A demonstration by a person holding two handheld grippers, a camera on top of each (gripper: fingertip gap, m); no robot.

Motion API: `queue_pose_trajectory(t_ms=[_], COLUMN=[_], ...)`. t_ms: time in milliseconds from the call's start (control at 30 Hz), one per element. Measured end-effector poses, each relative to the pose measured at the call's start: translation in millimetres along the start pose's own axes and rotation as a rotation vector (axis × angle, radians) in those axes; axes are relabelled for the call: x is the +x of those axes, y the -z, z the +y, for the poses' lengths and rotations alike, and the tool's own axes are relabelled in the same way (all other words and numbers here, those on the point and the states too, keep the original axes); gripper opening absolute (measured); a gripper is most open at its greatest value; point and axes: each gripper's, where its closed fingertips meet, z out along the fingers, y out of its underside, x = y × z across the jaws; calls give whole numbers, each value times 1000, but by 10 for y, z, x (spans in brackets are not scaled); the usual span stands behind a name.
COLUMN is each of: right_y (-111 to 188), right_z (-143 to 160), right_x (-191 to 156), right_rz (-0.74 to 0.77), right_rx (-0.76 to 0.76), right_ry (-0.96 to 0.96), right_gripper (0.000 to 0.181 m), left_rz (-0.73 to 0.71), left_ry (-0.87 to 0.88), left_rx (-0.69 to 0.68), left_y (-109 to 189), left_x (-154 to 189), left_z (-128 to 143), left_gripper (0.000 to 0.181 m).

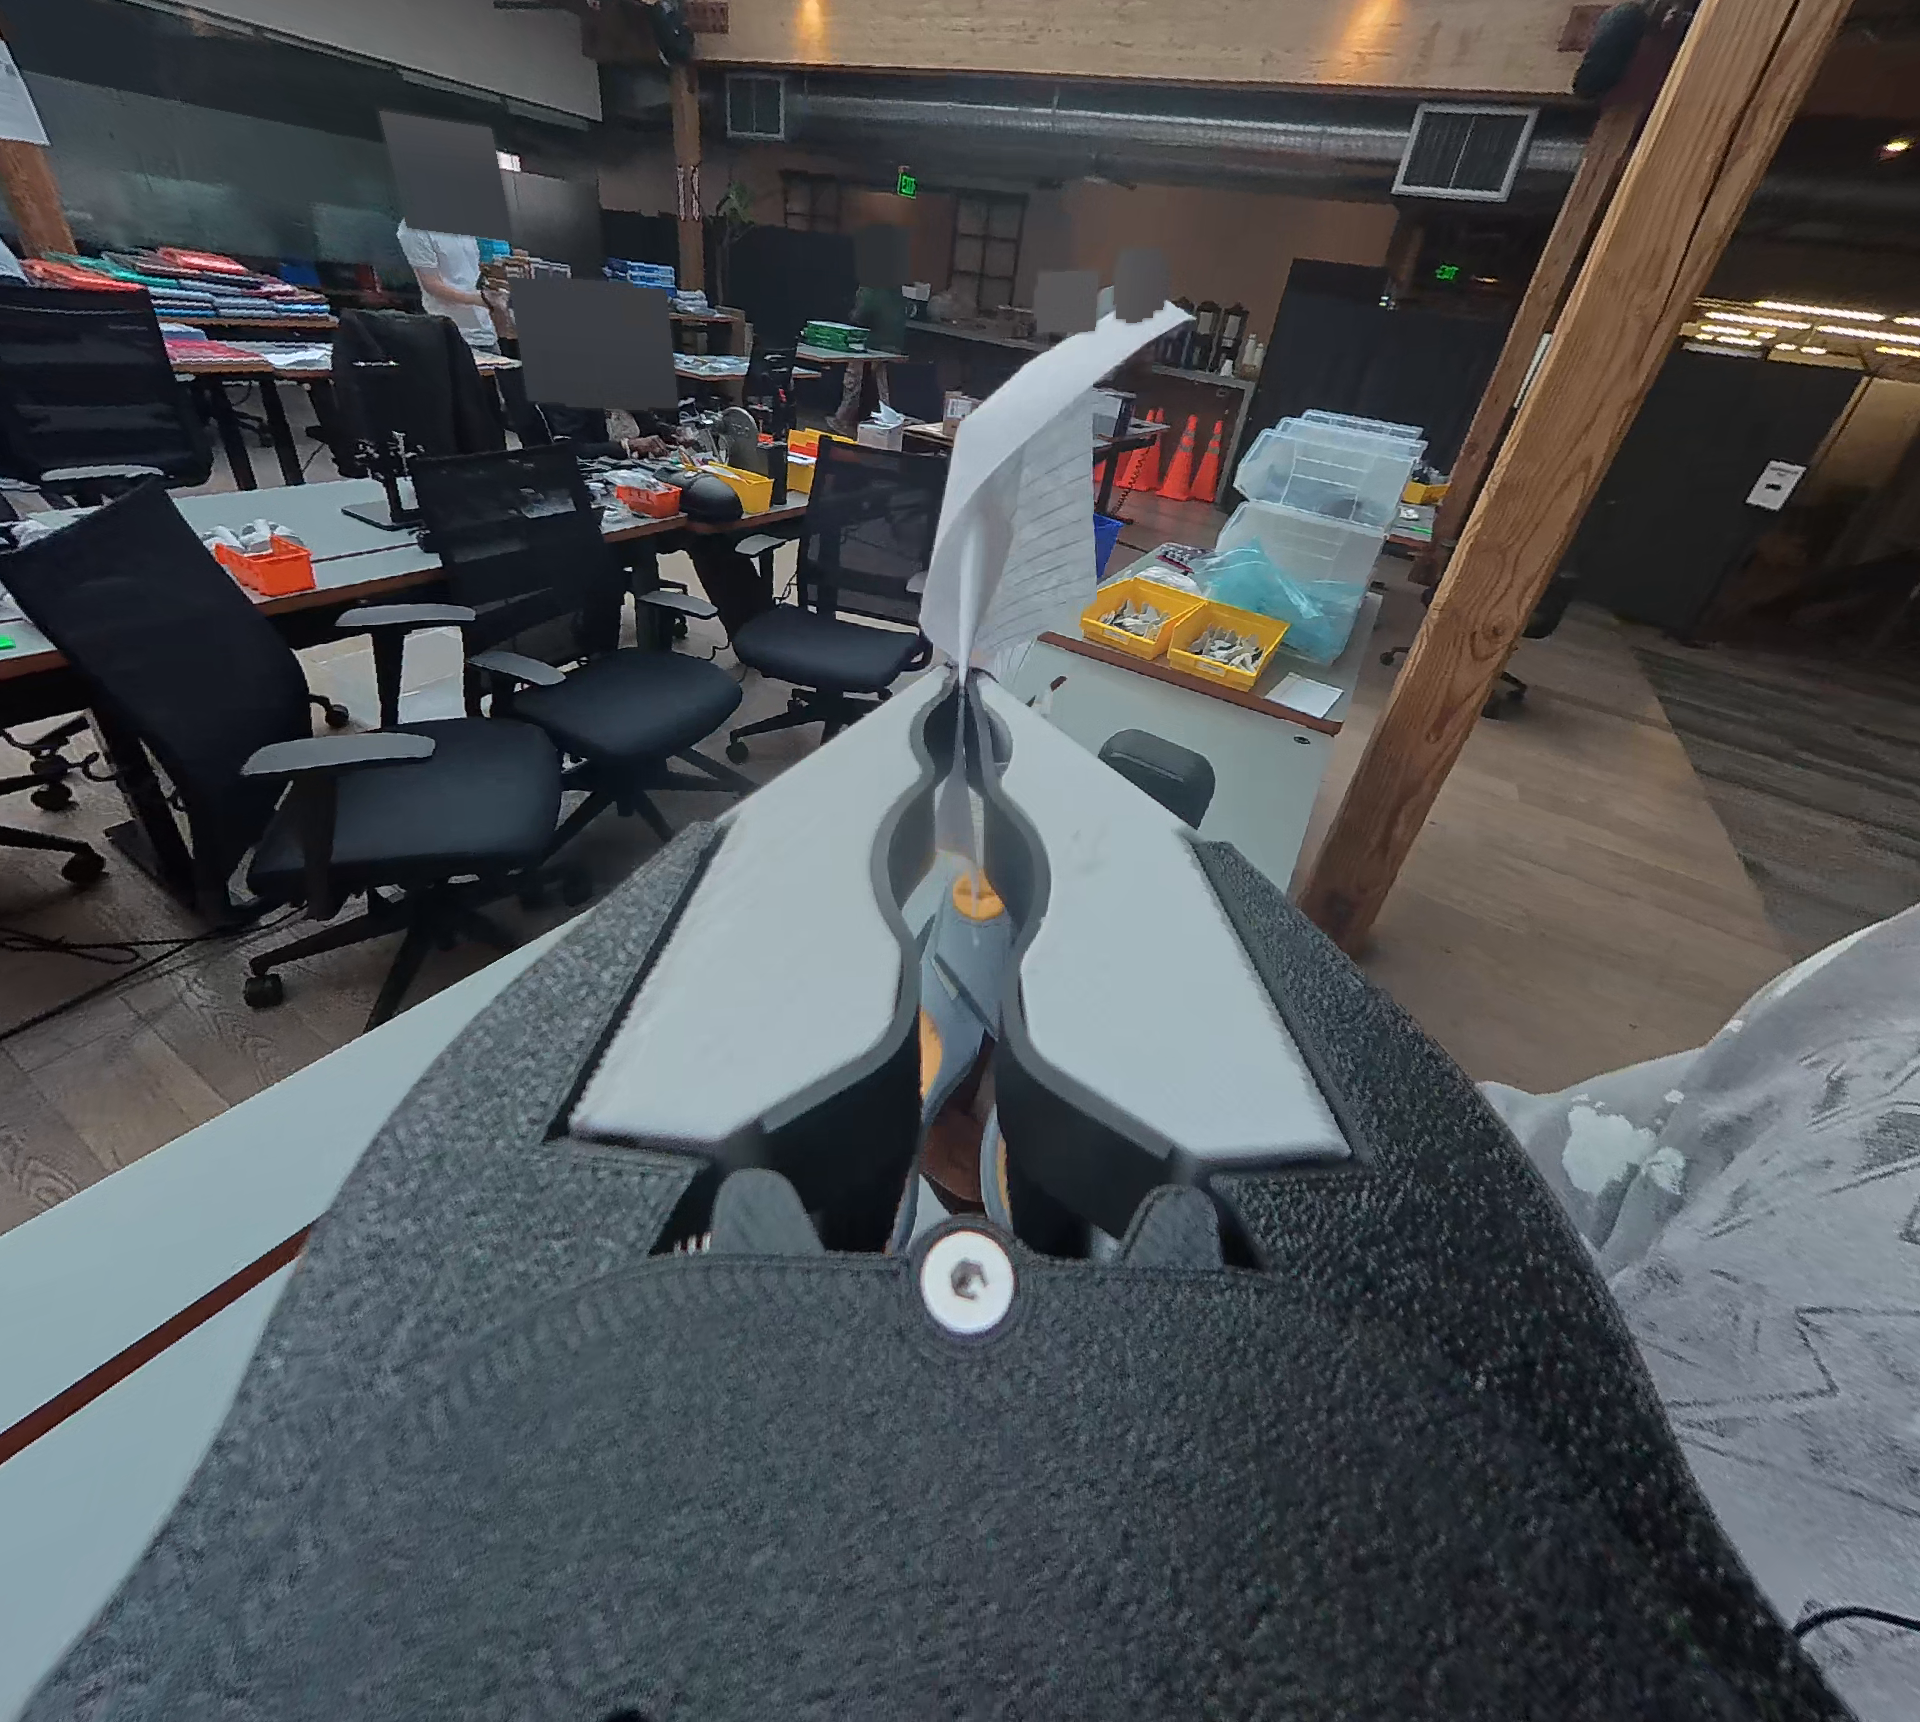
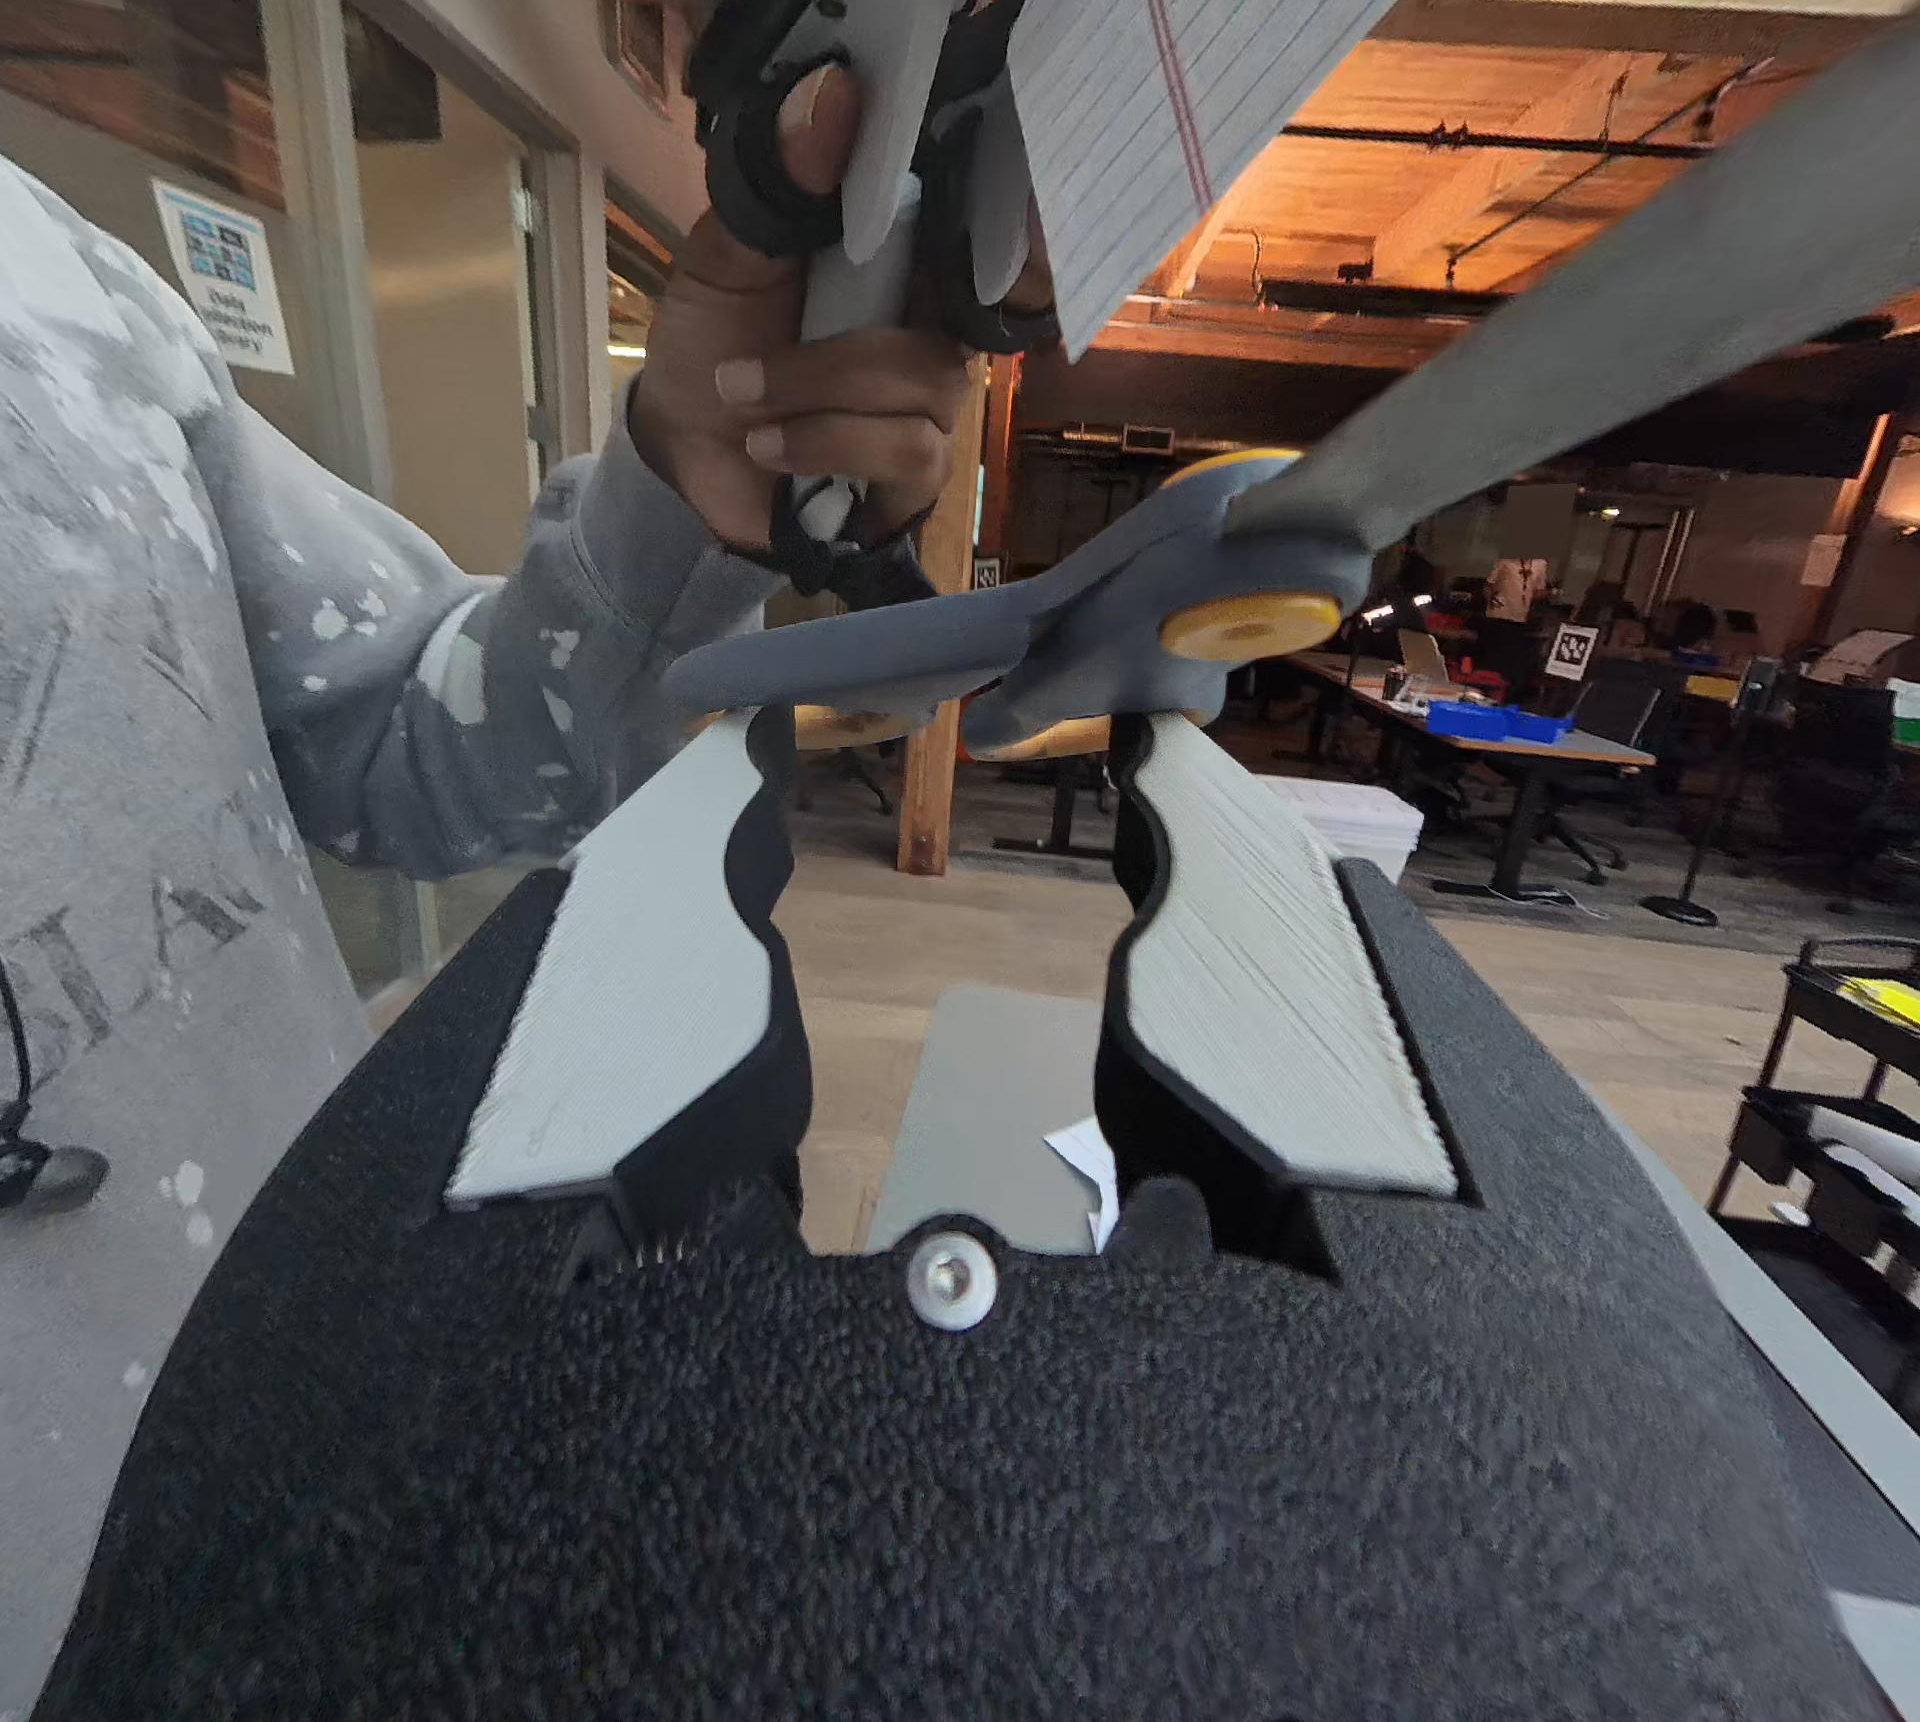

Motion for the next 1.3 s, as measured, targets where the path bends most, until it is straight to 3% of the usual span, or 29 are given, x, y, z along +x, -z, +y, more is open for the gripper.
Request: queue_pose_trajectory(t_ms=[400,700,867,1100,1300], right_y=[-122,-103,-79,-162,-180], right_z=[451,646,689,782,751], right_x=[20,95,123,6,27], right_rz=[41,40,26,-39,-52], right_rx=[-274,-371,-369,-360,-353], right_ry=[43,6,-31,-92,-102], right_gripper=[64,64,65,66,66], left_rz=[30,23,28,44,73], left_ry=[114,159,184,237,229], left_rx=[6,-107,-147,-70,-87], left_y=[-4,24,72,139,125], left_x=[-142,-295,-343,-442,-383], left_z=[112,438,571,426,422], left_gripper=[0,0,0,0,0])
